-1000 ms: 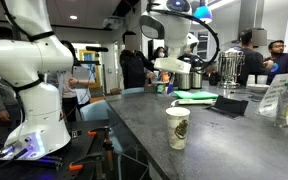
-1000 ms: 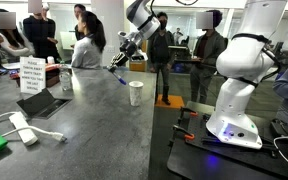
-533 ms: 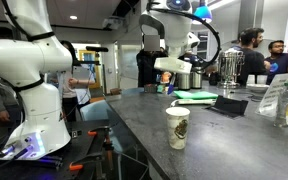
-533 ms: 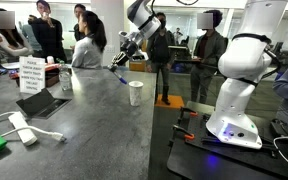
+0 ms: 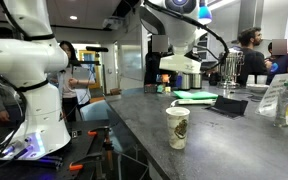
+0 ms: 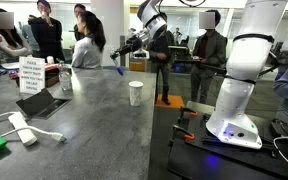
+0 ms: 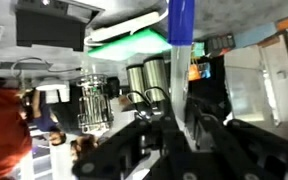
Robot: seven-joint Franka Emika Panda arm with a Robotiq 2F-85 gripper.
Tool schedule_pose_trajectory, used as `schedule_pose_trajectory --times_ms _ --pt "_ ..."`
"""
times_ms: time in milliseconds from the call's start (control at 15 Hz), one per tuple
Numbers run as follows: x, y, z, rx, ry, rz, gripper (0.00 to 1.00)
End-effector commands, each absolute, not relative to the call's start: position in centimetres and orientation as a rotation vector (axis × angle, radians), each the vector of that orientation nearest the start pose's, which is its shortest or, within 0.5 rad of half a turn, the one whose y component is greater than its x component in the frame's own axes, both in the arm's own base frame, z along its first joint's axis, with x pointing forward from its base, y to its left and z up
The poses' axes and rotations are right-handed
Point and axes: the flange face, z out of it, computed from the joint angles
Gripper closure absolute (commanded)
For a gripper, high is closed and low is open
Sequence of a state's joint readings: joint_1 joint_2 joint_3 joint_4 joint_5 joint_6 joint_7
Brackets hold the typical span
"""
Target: Put the marker inside the mug cup
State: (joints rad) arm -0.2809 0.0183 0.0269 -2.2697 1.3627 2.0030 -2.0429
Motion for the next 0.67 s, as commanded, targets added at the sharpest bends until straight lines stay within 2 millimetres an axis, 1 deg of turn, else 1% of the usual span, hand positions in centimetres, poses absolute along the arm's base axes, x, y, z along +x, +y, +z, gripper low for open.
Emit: schedule_pose_trajectory --times_ms 0,267,600 --pt "49.9 -8.6 35.5 -1.837 -1.037 -1.192 0.95" --pt "48.4 -11.1 33.6 -1.804 -1.042 -1.286 0.95" --pt "47.0 -13.8 31.2 -1.844 -0.969 -1.363 0.95"
